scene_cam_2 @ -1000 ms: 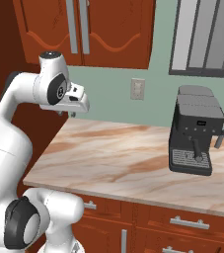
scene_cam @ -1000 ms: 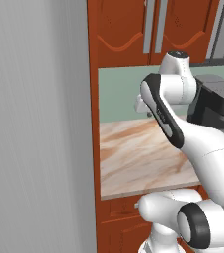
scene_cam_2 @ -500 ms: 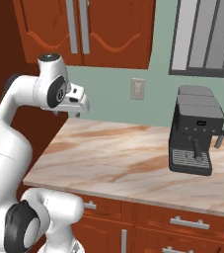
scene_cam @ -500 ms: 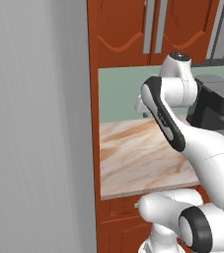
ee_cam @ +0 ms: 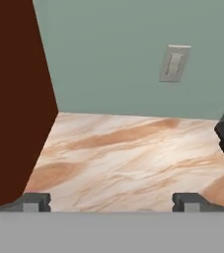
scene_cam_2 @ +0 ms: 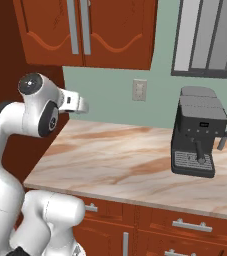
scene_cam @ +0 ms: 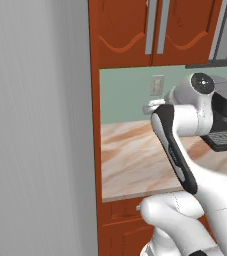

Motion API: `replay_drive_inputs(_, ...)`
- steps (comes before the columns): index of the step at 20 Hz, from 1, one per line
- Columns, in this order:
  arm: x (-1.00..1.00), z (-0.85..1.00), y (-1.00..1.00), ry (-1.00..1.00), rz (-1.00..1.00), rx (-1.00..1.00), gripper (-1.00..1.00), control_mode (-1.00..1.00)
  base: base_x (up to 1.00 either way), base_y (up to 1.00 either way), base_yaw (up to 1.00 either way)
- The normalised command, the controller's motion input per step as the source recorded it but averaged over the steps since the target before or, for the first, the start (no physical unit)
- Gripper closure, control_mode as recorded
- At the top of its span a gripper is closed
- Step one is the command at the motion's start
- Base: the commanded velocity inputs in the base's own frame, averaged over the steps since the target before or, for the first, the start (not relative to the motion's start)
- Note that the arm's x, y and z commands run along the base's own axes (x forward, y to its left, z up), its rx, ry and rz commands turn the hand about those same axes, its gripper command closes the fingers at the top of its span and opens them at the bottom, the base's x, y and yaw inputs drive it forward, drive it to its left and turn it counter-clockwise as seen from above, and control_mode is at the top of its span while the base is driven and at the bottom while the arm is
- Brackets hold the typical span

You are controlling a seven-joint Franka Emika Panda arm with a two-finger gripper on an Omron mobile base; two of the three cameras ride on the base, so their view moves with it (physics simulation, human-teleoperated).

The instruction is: Get the candle and the beer from the cabinet and move them to the dining counter.

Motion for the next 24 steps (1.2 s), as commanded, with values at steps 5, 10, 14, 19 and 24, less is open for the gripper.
replay_drive_inputs(5,-0.12,0.55,-0.01,-0.49,0.0,-0.06,-1.0,-1.0,0.0,0.0,0.0)
replay_drive_inputs(10,-0.1,0.77,-0.07,-0.44,0.0,-0.04,-1.0,-1.0,0.0,0.0,0.0)
replay_drive_inputs(14,-0.08,0.73,-0.06,-0.4,0.0,-0.01,-1.0,-1.0,0.0,0.0,0.0)
replay_drive_inputs(19,-0.03,0.75,-0.05,-0.34,0.0,0.0,-1.0,-1.0,0.0,0.0,0.0)
replay_drive_inputs(24,0.0,0.73,-0.01,-0.23,0.0,0.0,-1.0,-1.0,0.0,0.0,0.0)
